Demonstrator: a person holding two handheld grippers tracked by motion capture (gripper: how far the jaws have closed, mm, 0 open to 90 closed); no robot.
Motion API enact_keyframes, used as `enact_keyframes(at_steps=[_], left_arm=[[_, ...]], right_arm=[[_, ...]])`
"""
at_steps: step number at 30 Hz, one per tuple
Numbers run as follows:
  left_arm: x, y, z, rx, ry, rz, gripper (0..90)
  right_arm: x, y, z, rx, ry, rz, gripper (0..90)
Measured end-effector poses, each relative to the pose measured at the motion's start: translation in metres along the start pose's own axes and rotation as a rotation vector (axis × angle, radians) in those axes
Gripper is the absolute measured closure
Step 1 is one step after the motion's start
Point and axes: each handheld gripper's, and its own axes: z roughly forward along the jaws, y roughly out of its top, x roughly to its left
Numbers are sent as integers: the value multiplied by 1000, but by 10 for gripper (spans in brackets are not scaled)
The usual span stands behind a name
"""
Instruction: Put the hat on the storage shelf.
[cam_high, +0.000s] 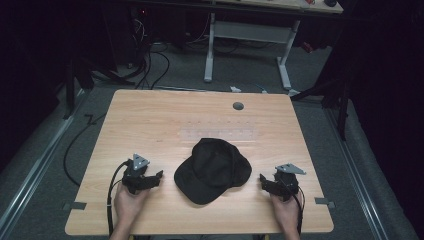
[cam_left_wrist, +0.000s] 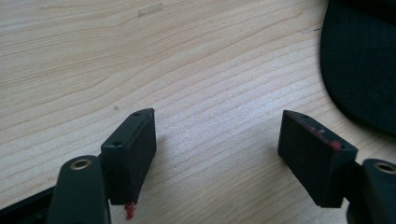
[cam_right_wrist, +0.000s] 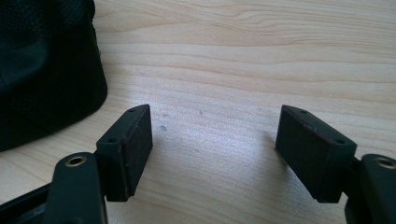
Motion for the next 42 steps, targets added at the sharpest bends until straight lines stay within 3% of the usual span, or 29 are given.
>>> enact_keyframes(at_steps=[35, 42], left_arm=[[0, 0, 0, 1, -1, 0, 279], [-1, 0, 0, -2, 0, -3, 277]], right_arm=[[1, -1, -2, 1, -10, 8, 295], [1, -2, -7, -8, 16, 24, 325]])
